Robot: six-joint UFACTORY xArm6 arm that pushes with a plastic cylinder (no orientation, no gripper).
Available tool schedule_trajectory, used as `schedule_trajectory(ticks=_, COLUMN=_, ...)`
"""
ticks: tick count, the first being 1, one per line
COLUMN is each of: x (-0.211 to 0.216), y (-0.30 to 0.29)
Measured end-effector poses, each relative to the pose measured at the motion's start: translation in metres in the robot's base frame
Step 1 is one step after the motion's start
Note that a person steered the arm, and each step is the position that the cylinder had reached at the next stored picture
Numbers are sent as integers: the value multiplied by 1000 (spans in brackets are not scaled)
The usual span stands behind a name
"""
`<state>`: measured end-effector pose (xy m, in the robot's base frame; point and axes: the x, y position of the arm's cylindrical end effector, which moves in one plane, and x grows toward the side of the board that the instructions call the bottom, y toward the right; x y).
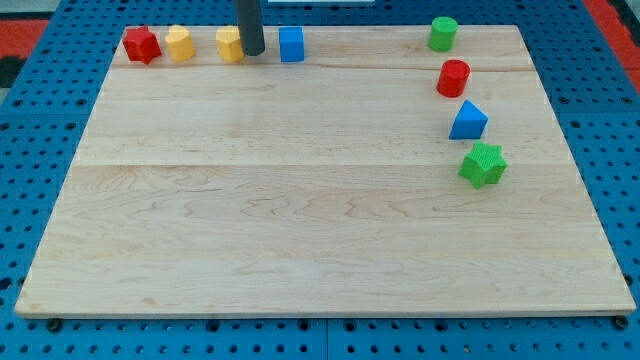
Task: Drag the blue cube towards the left side of the red circle
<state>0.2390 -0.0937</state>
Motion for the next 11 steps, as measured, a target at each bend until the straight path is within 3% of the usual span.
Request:
schedule_trajectory(ticks=2, x=-40, y=32)
schedule_trajectory(ticks=4, x=14, y=92)
schedule_trajectory(ticks=5, x=44, y=93)
schedule_trajectory(ticks=6, x=49, y=58)
schedule_trajectory(ticks=7, x=100, y=55)
schedule_trajectory(ticks=11, x=65, y=108)
